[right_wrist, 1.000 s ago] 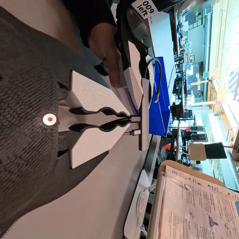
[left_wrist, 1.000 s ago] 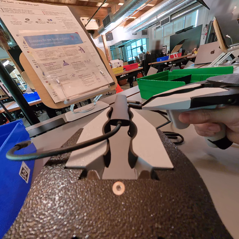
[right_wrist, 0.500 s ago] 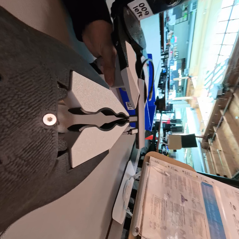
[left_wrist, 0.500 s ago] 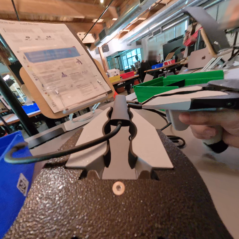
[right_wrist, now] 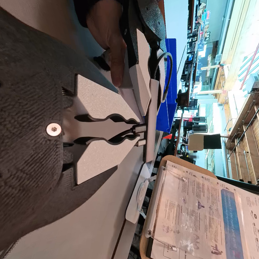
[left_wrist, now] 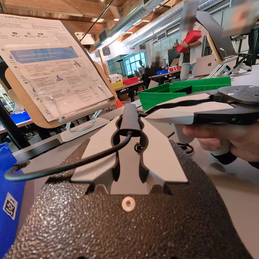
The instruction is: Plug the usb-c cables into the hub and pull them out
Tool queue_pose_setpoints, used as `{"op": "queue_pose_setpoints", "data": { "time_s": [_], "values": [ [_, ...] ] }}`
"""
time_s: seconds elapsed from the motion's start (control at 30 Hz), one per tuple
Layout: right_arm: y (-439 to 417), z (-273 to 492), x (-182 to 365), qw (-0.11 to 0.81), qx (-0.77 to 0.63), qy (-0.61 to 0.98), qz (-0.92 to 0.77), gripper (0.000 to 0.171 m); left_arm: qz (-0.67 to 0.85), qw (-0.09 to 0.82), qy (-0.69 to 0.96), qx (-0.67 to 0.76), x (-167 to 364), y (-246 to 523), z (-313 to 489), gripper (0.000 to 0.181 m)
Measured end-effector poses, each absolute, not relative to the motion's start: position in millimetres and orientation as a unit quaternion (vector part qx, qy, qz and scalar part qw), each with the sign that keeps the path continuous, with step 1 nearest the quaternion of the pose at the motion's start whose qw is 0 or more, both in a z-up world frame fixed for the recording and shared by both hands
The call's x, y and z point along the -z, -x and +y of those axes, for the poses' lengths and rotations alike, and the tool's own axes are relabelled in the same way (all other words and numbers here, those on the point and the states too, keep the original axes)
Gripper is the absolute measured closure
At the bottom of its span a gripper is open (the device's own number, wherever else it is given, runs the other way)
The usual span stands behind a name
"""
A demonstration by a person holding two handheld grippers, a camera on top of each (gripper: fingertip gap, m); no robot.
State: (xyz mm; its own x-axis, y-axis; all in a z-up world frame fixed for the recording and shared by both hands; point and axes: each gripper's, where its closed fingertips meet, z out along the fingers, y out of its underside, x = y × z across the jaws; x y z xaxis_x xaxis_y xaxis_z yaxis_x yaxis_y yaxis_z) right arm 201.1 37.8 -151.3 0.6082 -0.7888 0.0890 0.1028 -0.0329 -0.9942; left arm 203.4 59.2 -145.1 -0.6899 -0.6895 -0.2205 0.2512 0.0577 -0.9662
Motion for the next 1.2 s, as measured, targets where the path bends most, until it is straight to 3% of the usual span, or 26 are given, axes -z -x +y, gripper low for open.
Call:
{"op": "queue_pose_setpoints", "data": {
  "time_s": [0.37,0.43,0.47,0.53,0.63,0.77,0.83,1.03,1.2],
  "values": [
    [-198,41,158,0.635,0.282,0.658,0.288,0.16,0.641,0.371,0.187,0.646,144,-204,63,0.159],
    [-196,26,174,0.599,0.296,0.681,0.3,0.16,0.566,0.437,0.289,0.637,129,-232,117,0.16],
    [-195,15,173,0.611,0.291,0.666,0.313,0.16,0.552,0.402,0.335,0.649,130,-244,140,0.16],
    [-182,12,154,0.669,0.251,0.638,0.289,0.16,0.544,0.382,0.313,0.678,124,-243,148,0.16],
    [-154,16,124,0.683,0.233,0.661,0.206,0.16,0.569,0.412,0.25,0.666,123,-229,121,0.16],
    [-92,8,120,0.578,0.203,0.784,0.103,0.16,0.552,0.444,0.254,0.659,116,-229,129,0.16],
    [-87,-14,118,0.53,0.256,0.8,0.115,0.16,0.544,0.435,0.272,0.664,116,-232,135,0.16],
    [-74,-48,77,0.582,0.28,0.751,0.138,0.16,0.561,0.429,0.26,0.659,121,-231,127,0.16],
    [-90,-99,27,0.546,0.385,0.723,0.176,0.16,0.57,0.417,0.254,0.661,125,-231,122,0.161]
  ]
}}
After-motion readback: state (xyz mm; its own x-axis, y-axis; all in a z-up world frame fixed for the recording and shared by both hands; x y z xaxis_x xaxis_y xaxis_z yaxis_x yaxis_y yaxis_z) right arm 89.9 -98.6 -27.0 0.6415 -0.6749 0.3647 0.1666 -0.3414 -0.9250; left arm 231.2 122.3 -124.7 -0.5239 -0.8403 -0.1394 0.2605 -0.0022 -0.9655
